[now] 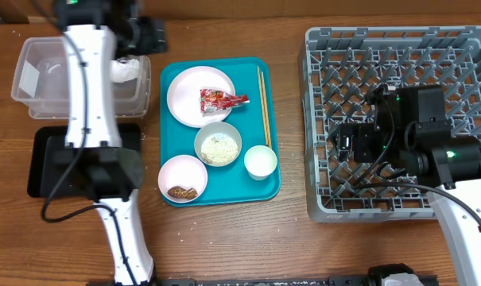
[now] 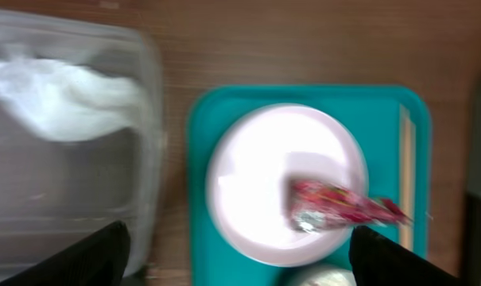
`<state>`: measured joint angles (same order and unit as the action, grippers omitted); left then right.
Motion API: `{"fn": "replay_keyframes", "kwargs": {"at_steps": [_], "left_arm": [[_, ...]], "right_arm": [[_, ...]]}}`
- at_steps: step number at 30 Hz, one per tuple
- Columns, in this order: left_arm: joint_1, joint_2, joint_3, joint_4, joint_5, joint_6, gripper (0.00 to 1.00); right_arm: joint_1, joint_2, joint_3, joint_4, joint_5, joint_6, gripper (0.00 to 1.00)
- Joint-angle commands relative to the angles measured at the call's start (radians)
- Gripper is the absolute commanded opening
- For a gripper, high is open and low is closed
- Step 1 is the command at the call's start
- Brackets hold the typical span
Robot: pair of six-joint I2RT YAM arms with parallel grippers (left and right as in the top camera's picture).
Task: Sort waste into correct bins and load items into the dishwasher
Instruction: 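Carry the tissue left and drop it into the clear plastic bin, then return the left gripper to the plate and grasp the red wrapper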
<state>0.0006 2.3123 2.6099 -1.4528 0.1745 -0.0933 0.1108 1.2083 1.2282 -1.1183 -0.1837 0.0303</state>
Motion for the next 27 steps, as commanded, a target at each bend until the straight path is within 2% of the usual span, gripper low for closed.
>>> {"fn": "replay_keyframes", "kwargs": {"at_steps": [1,3,6,10,14,15,17,20,21,23,24,25,27], "left_arm": [[-0.143,0.045,0.012,-0.023,-0.015,0.037,0.89],[-0.208,0.1,0.012,-0.003,-0.064,0.043,0.91],[-0.258,0.194,0.012,0.032,-0.089,0.131,0.93],[-0.261,0.325,0.012,0.051,-0.019,0.247,0.94],[-0.262,0.377,0.012,0.051,-0.016,0.254,0.92],[-0.262,0.381,0.012,0.051,-0.016,0.254,0.87],[-0.263,0.381,0.012,0.044,-0.016,0.254,0.71],[-0.263,0.381,0.012,0.013,-0.016,0.254,0.24],[-0.262,0.378,0.013,0.009,-0.016,0.253,0.18],[-0.258,0.367,0.017,0.009,-0.016,0.23,0.21],[-0.255,0.36,0.024,0.008,-0.016,0.208,0.27],[-0.248,0.338,0.042,0.003,-0.015,0.172,0.41],[-0.235,0.287,0.084,-0.035,-0.013,0.134,0.59]], "right_arm": [[-0.004,-0.003,0.019,0.009,-0.009,0.0,1.0],[-0.004,-0.003,0.019,0.009,-0.009,0.0,1.0],[-0.004,-0.003,0.019,0.008,-0.009,0.0,1.0],[-0.004,-0.003,0.019,0.005,-0.009,0.0,1.0],[-0.004,-0.003,0.019,0.005,-0.009,0.0,1.0],[-0.004,-0.003,0.019,0.005,-0.009,0.0,1.0],[-0.004,-0.003,0.019,0.005,-0.009,0.0,1.0],[-0.004,-0.003,0.019,0.006,-0.009,0.0,1.0],[-0.004,-0.003,0.019,0.008,-0.009,0.0,1.0],[-0.004,-0.003,0.019,0.01,-0.009,0.0,1.0],[-0.004,-0.003,0.019,0.01,-0.009,-0.001,1.0],[-0.004,-0.003,0.019,0.009,-0.009,0.0,1.0],[-0.004,-0.003,0.019,0.009,-0.009,-0.001,1.0]]}}
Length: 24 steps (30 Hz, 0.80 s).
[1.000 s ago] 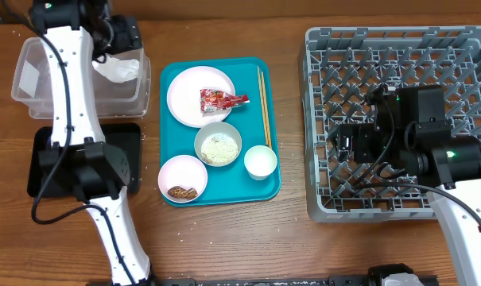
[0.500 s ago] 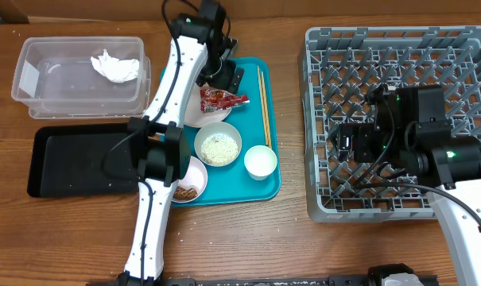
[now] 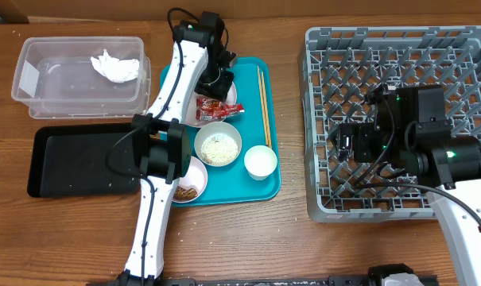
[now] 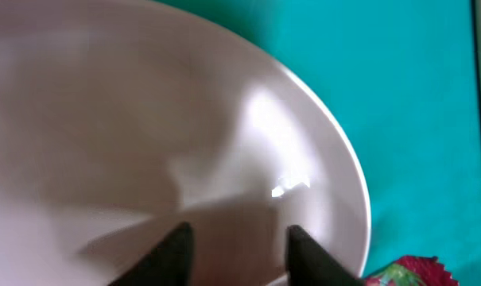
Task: Sort waste into correct bins and load items into the dishwasher
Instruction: 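Return the left gripper to the plate and grasp the red wrapper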
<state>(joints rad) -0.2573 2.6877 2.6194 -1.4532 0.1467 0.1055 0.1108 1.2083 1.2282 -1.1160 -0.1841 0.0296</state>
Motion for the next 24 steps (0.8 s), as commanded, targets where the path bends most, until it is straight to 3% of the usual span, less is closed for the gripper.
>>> {"fn": "replay_keyframes", "kwargs": {"at_steps": [1,8,11,15,20,22,24], "left_arm": [[0.027,-0.106,0.079,-0.048,0.015,-0.081,0.61],[0.042,-0.142,0.05,-0.154,-0.004,-0.34,0.64],[0.034,-0.095,0.002,-0.118,-0.098,-0.431,0.68],[0.034,-0.024,0.001,-0.059,-0.098,-0.464,0.79],[0.033,0.011,0.001,-0.045,-0.102,-0.468,0.82],[0.033,0.03,0.001,-0.061,-0.102,-0.468,0.78],[0.034,0.04,0.001,-0.069,-0.101,-0.465,0.53]], "right_arm": [[-0.004,-0.003,0.019,0.006,-0.008,0.0,1.0],[-0.004,-0.003,0.019,0.006,-0.008,0.0,1.0],[-0.004,-0.003,0.019,0.005,-0.008,0.0,1.0],[-0.004,-0.003,0.019,0.003,-0.008,0.0,1.0],[-0.004,-0.003,0.019,0.003,-0.008,0.0,1.0],[-0.004,-0.003,0.019,0.003,-0.008,0.0,1.0],[-0.004,-0.003,0.019,0.004,-0.008,0.0,1.0]]}}
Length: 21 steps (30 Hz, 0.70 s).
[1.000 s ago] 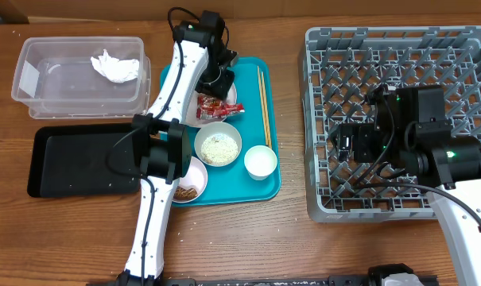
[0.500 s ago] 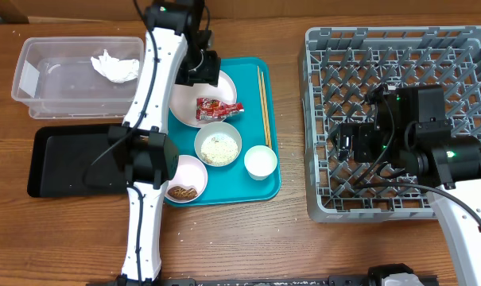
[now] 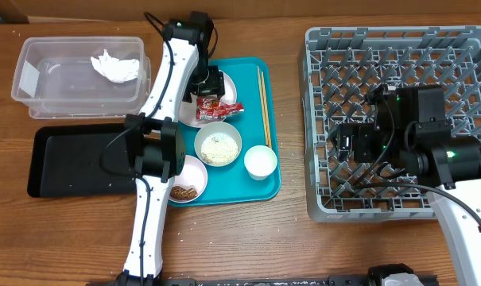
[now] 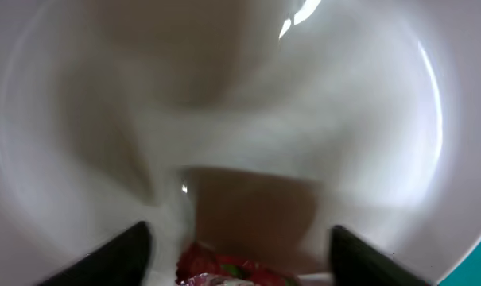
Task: Sort waste into correct bins and load items into the dishwasher
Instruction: 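Return the left gripper to the plate and grasp the red wrapper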
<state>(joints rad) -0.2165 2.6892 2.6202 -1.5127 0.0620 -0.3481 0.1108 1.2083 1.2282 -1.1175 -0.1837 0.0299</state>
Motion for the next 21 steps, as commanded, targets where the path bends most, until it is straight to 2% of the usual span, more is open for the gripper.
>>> {"fn": "replay_keyframes", "kwargs": {"at_steps": [1,4,5,11,13,14,16,17,18,19,20,21], "left_arm": [[-0.007,0.038,0.0,-0.01,-0.015,-0.011,0.37],[-0.007,0.037,0.001,-0.009,-0.009,-0.011,0.07],[-0.007,0.037,0.001,-0.01,-0.003,-0.01,0.04],[0.026,0.026,0.068,-0.03,0.084,0.039,0.04],[0.031,0.018,0.142,-0.055,0.166,0.156,0.04],[0.032,0.012,0.211,-0.087,0.235,0.273,0.11],[0.021,0.007,0.297,-0.149,0.298,0.407,0.35],[0.01,0.006,0.344,-0.177,0.304,0.468,0.47],[0.001,0.006,0.356,-0.177,0.297,0.477,0.56],[-0.015,-0.005,0.356,-0.177,0.294,0.523,0.7],[-0.038,-0.004,0.356,-0.177,0.278,0.6,0.8],[-0.056,-0.003,0.35,-0.177,0.239,0.613,0.84]], "right_arm": [[-0.004,-0.003,0.019,0.006,-0.008,0.0,1.0],[-0.004,-0.003,0.019,0.008,-0.009,0.0,1.0],[-0.004,-0.003,0.019,0.009,-0.008,0.0,1.0],[-0.004,-0.003,0.019,0.009,-0.009,0.0,1.0],[-0.004,-0.003,0.019,0.009,-0.009,0.0,1.0],[-0.004,-0.003,0.019,0.01,-0.009,0.0,1.0],[-0.004,-0.003,0.019,0.009,-0.009,0.0,1.0],[-0.004,-0.003,0.019,0.009,-0.009,0.0,1.0],[-0.004,-0.003,0.019,0.01,-0.009,0.0,1.0],[-0.004,-0.003,0.019,0.01,-0.009,0.0,1.0],[-0.004,-0.003,0.019,0.01,-0.009,0.0,1.0],[-0.004,-0.003,0.019,0.01,-0.009,0.0,1.0]]}}
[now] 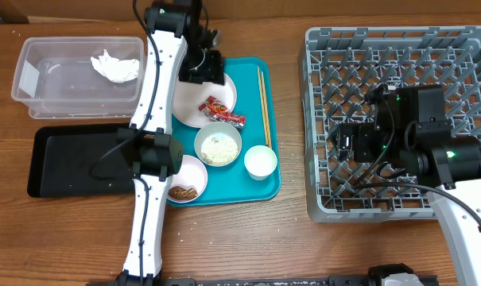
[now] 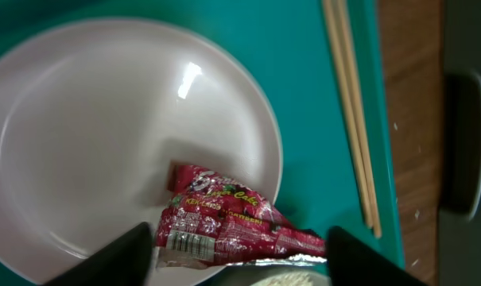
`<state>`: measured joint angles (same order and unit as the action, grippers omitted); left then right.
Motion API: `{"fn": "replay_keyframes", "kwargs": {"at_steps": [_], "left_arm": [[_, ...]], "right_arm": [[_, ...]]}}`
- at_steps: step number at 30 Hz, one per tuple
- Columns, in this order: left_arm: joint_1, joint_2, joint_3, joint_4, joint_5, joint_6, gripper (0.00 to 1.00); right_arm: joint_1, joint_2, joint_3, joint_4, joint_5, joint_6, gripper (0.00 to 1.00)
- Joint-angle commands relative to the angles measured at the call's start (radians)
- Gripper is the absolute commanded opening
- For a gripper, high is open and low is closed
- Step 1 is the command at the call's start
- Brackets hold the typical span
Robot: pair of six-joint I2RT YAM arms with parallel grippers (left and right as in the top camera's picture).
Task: Sort waste into correct bins and load items into the dishwasher
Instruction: 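Return the left gripper to the plate and grasp the red wrapper, then carry the red wrapper left and drop it into the clear bin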
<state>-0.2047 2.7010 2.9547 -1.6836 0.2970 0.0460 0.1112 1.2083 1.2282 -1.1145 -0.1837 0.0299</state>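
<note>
A red snack wrapper (image 2: 232, 226) lies on the near right rim of the pink plate (image 2: 105, 135), overhanging the teal tray (image 2: 304, 71). My left gripper (image 2: 240, 266) hovers above it, open, with a dark finger (image 2: 117, 258) on either side of the wrapper and clear of it. In the overhead view the left gripper (image 1: 202, 63) is over the plate's far edge and the wrapper (image 1: 222, 110) sits just beyond it. My right gripper (image 1: 345, 141) hangs over the grey dish rack (image 1: 399, 48); its jaws are not readable.
On the tray are wooden chopsticks (image 1: 263, 95), a bowl of rice (image 1: 218, 144), a white cup (image 1: 261, 161) and a small plate with brown scraps (image 1: 183, 176). A clear bin (image 1: 33, 87) holding white tissue (image 1: 115, 65) and a black tray (image 1: 81, 159) lie to the left.
My left gripper has risen and shifted toward the tray's far edge; the whole plate and the chopsticks now show. It remains open, and the wrapper still lies on the plate.
My left gripper was first open over the clear bin beside the tissue. Then it was low over the pink plate with its fingers closer together. Then they were wide, right at the wrapper. Now it is higher, and the wrapper lies turned near the plate's rim. The right arm stayed still.
</note>
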Motion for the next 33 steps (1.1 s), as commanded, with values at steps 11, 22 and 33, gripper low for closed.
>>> {"fn": "replay_keyframes", "kwargs": {"at_steps": [11,22,33], "left_arm": [[-0.162,-0.012,-0.239,-0.006,-0.226,0.134,0.89],[-0.161,-0.012,-0.239,-0.006,-0.227,0.056,0.5],[-0.06,-0.278,-0.11,0.002,-0.349,-0.145,0.04]], "right_arm": [[-0.004,-0.003,0.019,0.01,-0.008,0.0,1.0],[-0.004,0.04,0.019,0.008,-0.009,0.0,1.0],[-0.004,0.044,0.019,0.006,-0.009,0.0,1.0]]}}
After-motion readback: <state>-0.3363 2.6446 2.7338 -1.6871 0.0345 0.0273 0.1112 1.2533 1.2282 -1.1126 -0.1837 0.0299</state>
